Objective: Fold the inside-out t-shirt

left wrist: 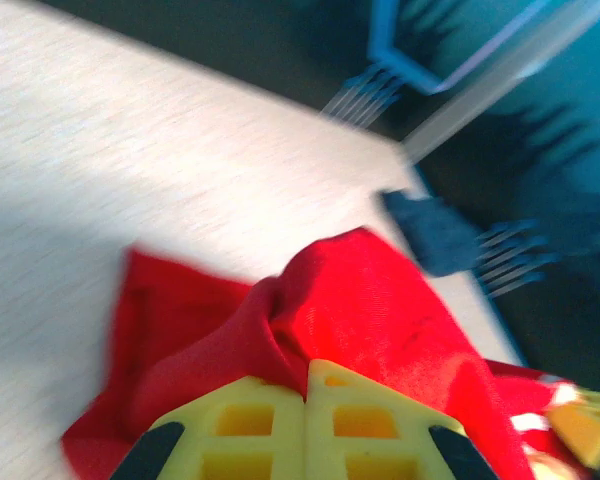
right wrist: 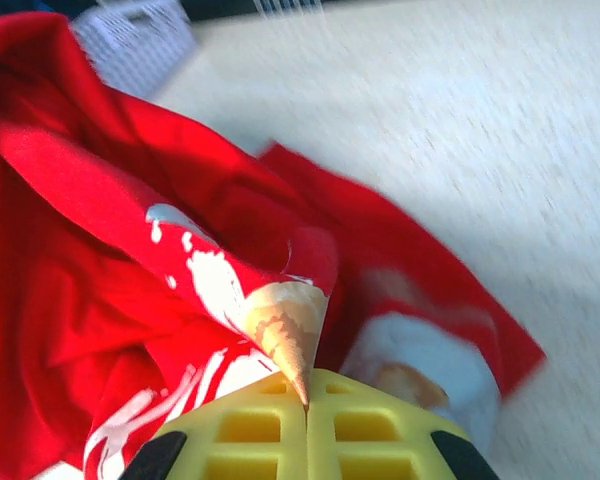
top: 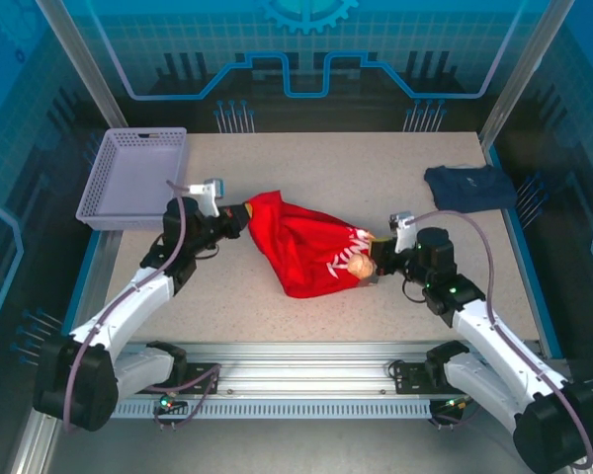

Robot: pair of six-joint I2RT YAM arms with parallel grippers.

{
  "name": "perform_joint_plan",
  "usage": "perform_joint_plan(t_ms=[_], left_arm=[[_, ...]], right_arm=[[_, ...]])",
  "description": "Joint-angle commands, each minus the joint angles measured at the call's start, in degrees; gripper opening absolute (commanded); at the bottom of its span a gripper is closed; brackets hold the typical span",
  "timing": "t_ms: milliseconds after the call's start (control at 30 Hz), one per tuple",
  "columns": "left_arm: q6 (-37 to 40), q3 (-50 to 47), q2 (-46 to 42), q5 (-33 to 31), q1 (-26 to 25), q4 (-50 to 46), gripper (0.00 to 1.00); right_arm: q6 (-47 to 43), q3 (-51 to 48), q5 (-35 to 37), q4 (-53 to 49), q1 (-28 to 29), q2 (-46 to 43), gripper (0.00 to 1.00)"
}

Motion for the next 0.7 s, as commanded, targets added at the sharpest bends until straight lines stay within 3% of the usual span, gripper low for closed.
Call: perform_joint_plan(t_ms=[0,100,200,333,467,667], left_arm=[[5.19,-2.04,0.84,-13.08,0.34,-8.66,0.01],[5.46,-1.97,2.58,-15.31,0.34,-12.0,0.16],[4.96,-2.14,2.13,-15.71,-0.85,-13.36,0.37],[8.33,-1.71,-1.96,-20.33,-9.28,-14.6,0.56],[10.56,-0.14,-2.24,-24.71,-19.81,-17.19,0.62],[8.45,4.28,8.35,-28.08,-25.24,-25.75,0.65]], right_arm=[[1.69,-0.66,5.0,-0.15,-1.31,-0.11,0.0],[2.39,-0.18,5.86,-0.72,-1.41,1.82,0.0],[2.9,0.65,4.53,-0.4,-1.4,4.43,0.0],[2.75,2.73,2.18,-0.67,-1.41,7.54,0.0],[2.33,4.25,1.28,-0.68,-1.32,9.35,0.0],[1.63,5.52,0.31,-0.56,-1.34,11.2,0.0]])
